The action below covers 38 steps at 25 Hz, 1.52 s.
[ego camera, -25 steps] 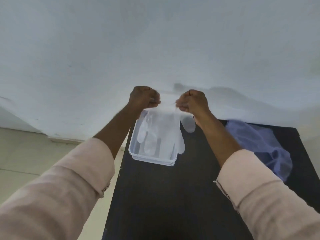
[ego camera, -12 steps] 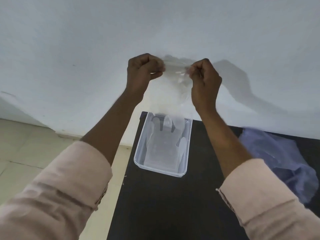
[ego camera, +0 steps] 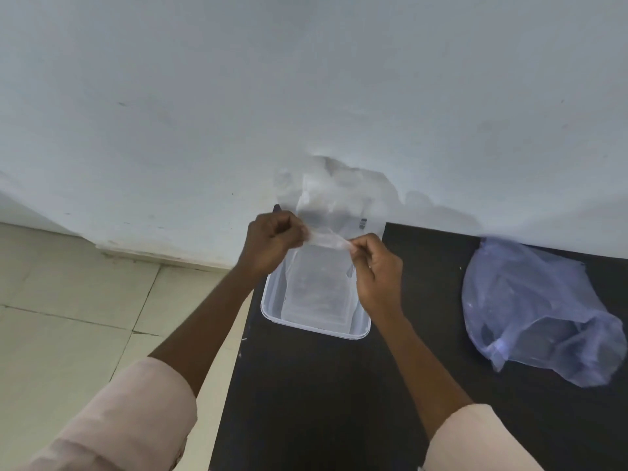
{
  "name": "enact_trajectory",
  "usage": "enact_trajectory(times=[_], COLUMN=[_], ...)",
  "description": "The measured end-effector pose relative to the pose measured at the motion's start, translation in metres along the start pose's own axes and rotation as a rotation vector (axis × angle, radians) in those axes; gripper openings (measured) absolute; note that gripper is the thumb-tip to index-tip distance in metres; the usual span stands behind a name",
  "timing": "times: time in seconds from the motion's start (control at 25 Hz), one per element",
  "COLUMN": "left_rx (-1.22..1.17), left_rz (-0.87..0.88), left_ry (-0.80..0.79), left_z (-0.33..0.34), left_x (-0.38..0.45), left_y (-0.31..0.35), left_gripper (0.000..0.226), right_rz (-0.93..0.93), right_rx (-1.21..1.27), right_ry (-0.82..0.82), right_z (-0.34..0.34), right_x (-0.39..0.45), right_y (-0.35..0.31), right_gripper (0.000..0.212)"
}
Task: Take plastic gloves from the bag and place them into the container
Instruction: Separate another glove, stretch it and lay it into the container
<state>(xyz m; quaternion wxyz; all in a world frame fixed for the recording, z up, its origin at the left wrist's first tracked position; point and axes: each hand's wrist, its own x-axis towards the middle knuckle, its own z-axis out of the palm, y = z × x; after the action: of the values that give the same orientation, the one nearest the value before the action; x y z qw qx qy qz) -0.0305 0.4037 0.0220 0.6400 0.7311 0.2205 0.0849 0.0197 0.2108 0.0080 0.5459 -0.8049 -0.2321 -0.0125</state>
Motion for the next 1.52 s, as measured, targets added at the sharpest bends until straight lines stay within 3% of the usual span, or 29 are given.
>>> enact_trajectory(times=[0.16,0.32,0.88,1.12,1.24,1.32,1.4,1.52], left_rx=[0.440,0.570,0.957,1.199,1.399,1.522,1.592,1.660], left_rz=[0.134,0.226,0.166,0.063,0.083,0.170,0.223,0.225], left_ry=[-0.039,-0.163,-0.450,-0.798,-0.905,-0.913,-0.911,-0.900], left_z=[0.007,0.014,0.020,0.023,0.026,0.025,0.025,0.024], left_x=[-0.002,-0.012,-0.014,-0.018,-0.019,-0.018,-0.017,-0.017], left_y=[-0.014,-0.033,-0.050,-0.047,-0.045,-0.044,-0.046,-0.051], left_gripper=[0.010,0.010,0.019,0.036,0.047,0.048,0.048,0.053], right_rz=[0.057,0.072,0.056,0.057,0.076,0.076,0.034,-0.033], right_rx=[-0.156,-0.382,-0.749,-0.940,-1.045,-1.052,-1.059,-1.209], right_ry=[-0.108,-0.267,-0.634,-1.017,-1.180,-1.184,-1.068,-0.956], right_z=[0.010,0.018,0.021,0.015,0.010,0.009,0.011,0.016], right_x=[-0.006,-0.013,-0.016,-0.015,-0.014,-0.012,-0.009,-0.003], right_y=[0.011,0.016,0.009,-0.005,-0.010,-0.013,-0.014,-0.008], right_gripper=[0.010,0.010,0.014,0.035,0.032,0.026,0.025,0.038])
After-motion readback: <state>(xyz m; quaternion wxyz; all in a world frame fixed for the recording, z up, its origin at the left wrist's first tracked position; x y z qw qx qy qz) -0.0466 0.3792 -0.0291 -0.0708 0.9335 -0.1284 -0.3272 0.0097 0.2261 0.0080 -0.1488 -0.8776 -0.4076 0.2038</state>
